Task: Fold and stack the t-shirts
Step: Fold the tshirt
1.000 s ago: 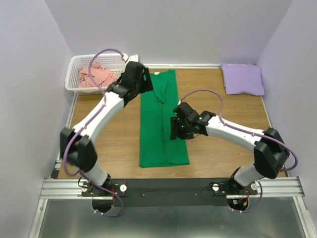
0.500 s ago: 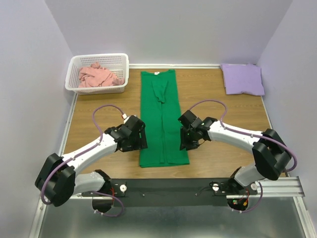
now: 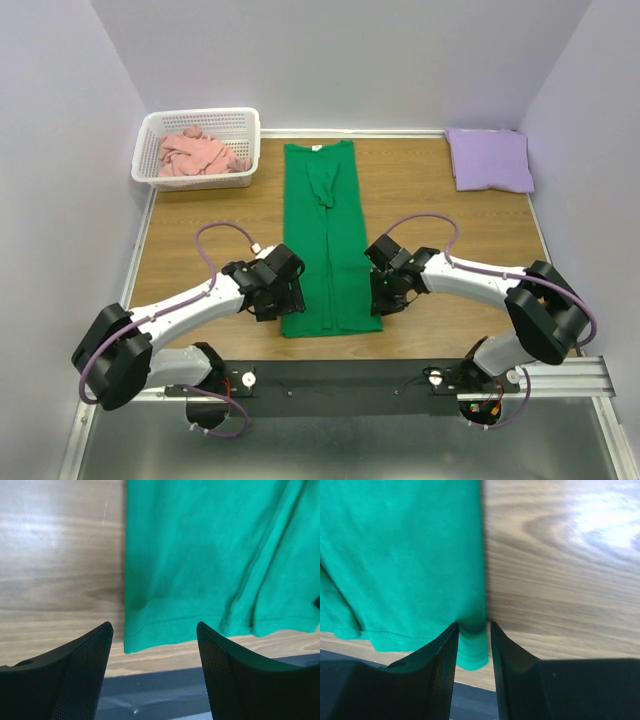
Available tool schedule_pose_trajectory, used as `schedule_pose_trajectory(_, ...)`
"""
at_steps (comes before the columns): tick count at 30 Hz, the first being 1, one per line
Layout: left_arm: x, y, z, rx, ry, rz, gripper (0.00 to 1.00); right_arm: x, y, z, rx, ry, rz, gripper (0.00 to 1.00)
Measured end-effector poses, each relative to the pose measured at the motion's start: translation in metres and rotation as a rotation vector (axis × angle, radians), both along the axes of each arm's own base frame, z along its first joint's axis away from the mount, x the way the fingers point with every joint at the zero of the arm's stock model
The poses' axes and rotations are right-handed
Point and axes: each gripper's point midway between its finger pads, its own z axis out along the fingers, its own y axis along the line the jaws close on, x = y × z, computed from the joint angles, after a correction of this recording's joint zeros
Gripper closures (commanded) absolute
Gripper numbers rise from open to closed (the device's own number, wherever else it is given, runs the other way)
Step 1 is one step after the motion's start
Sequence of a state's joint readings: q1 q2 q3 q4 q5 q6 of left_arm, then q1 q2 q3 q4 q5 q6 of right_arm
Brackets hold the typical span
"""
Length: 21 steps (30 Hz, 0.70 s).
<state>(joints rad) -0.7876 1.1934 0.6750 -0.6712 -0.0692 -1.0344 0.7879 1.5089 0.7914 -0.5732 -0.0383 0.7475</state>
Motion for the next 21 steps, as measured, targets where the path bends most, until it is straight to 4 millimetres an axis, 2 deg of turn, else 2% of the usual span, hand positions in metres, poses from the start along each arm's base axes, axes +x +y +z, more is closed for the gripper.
schedule_pose_trajectory(7,-0.019,-0.001,-0.009,0.038,0.065,-0.022,0.28,-0.001,-0.014,0.001,-0.034,-0.009,-0.017,0.58)
schedule_pose_trajectory(10,-0.025,-0.001,-0.010,0.046,0.080,-0.030,0.36,-0.002,-0.020,0.002,-0.058,-0.009,-0.016,0.56)
schedule_pose_trajectory(11,-0.027,0.000,-0.011,0.050,0.085,-0.028,0.41,-0.003,-0.021,0.003,-0.059,-0.010,-0.014,0.55)
schedule_pose_trajectory(13,-0.028,0.002,-0.011,0.058,0.092,-0.022,0.45,-0.003,-0.022,0.005,-0.057,-0.012,-0.013,0.55)
schedule_pose_trajectory(21,-0.031,0.010,-0.017,0.105,0.115,-0.006,0.50,-0.007,-0.019,0.012,-0.029,-0.002,-0.007,0.52)
